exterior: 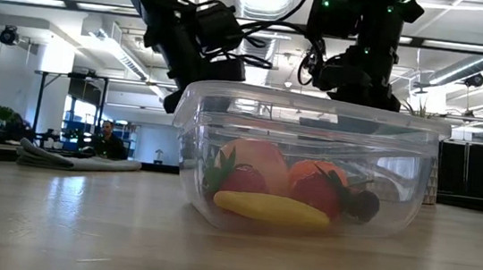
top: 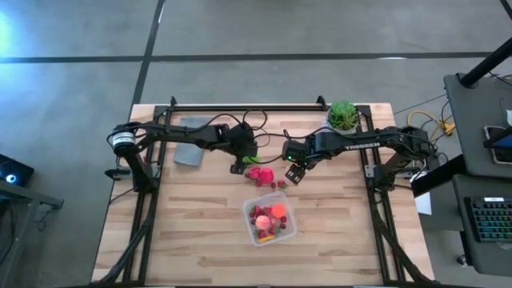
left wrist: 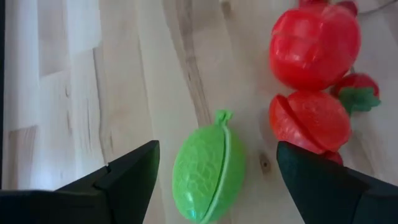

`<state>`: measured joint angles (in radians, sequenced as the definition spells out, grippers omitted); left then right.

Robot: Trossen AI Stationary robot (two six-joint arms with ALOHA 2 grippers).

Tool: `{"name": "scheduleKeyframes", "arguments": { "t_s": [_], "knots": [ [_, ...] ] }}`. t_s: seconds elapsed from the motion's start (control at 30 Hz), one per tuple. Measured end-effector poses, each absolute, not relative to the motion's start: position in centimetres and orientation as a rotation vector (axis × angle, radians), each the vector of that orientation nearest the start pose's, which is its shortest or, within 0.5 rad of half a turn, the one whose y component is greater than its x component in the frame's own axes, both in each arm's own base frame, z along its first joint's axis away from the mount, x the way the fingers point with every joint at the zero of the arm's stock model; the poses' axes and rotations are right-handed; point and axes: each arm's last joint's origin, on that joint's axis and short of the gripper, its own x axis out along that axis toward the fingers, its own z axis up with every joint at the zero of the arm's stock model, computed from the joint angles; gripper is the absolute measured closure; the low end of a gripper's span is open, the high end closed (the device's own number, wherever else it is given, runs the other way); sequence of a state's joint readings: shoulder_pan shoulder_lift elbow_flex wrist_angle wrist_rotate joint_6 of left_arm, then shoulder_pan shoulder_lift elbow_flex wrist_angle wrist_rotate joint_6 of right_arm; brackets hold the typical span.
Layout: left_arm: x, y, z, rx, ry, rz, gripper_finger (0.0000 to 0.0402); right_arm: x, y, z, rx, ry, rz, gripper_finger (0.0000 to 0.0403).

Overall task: Pick and placing Produce into tupperware
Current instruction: Put the green melon into the transparent bin

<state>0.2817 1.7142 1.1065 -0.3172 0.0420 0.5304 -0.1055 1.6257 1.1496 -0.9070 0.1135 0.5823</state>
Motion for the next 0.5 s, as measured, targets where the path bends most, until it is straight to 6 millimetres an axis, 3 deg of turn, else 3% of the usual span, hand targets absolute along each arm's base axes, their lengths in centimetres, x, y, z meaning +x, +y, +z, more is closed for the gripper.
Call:
{"name": "scheduleKeyframes", "arguments": {
  "t_s": [0.13,0.37,0.5],
  "knots": [
    [33.9,9.8,19.6,0.340,0.925,-0.025,0.0094,29.6,-3.5,21.3,0.478,1.289,-0.580,0.0177],
    [34.2,10.6,17.5,0.318,0.997,-0.021,0.0094,29.6,-3.5,21.3,0.480,1.290,-0.582,0.0177],
    [34.5,10.7,17.6,0.330,0.990,-0.002,0.0094,29.6,-3.5,21.3,0.488,1.288,-0.589,0.0177]
  ]
}}
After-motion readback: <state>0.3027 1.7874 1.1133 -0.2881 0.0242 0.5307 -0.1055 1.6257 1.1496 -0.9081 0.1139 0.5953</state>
